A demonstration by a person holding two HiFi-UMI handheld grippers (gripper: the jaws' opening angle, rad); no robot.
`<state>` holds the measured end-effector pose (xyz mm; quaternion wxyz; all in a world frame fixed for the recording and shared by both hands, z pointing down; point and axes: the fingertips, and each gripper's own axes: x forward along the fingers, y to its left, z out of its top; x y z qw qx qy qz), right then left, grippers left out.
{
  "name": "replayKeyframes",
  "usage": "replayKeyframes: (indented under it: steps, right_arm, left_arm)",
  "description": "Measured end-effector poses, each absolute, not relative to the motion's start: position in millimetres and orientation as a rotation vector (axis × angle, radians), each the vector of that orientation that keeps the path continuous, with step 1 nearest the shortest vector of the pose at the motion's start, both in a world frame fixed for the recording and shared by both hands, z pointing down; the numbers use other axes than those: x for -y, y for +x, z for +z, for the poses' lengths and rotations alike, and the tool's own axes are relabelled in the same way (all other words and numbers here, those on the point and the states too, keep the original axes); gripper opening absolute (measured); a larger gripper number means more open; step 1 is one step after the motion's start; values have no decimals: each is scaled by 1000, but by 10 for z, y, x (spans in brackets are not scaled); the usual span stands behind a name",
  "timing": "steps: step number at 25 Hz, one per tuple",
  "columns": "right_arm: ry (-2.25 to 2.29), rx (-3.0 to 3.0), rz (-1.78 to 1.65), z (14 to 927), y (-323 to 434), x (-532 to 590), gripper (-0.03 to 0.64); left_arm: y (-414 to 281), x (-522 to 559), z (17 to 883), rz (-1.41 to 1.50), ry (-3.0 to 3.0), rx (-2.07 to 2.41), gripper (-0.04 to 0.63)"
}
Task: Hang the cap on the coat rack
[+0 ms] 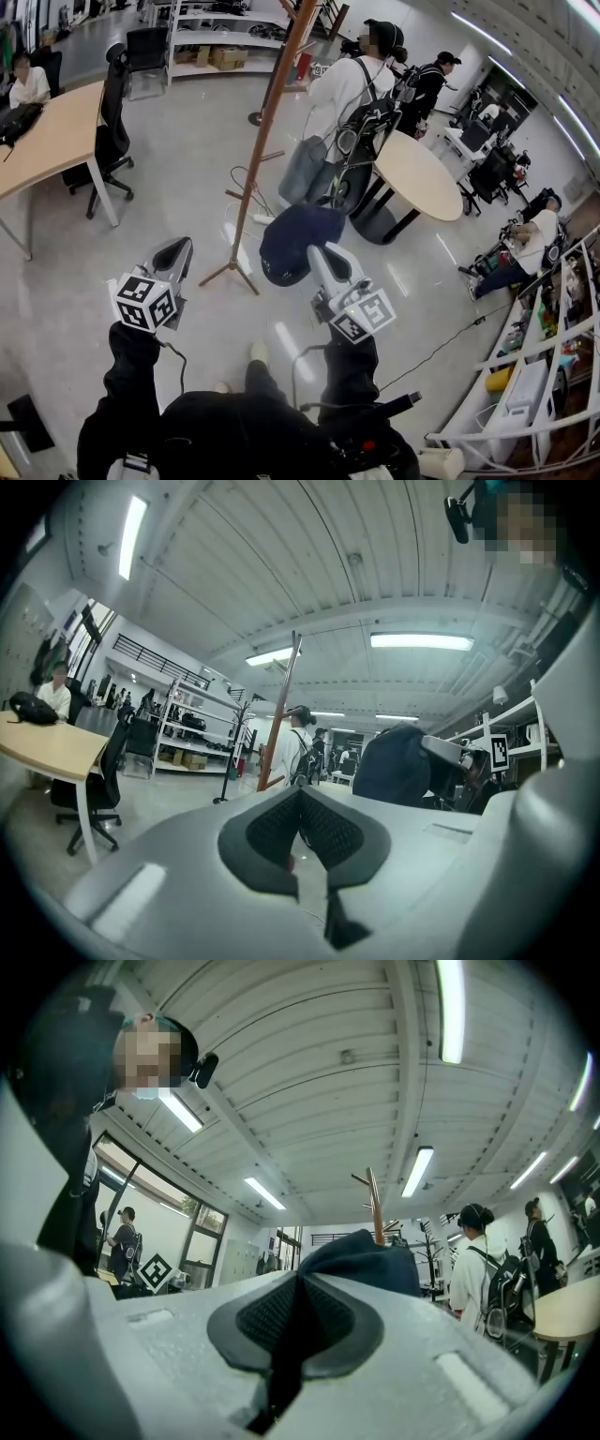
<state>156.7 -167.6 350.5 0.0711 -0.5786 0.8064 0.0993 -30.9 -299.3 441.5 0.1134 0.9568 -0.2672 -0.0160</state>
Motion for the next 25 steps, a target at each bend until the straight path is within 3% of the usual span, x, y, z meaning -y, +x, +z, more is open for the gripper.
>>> replayKeyframes:
  steps: [25]
  right_arm:
    - [-1409,-2630,411,3098,2752,3103,14]
  left_arm:
    - [612,3953,4269,-84,2728,1067,3]
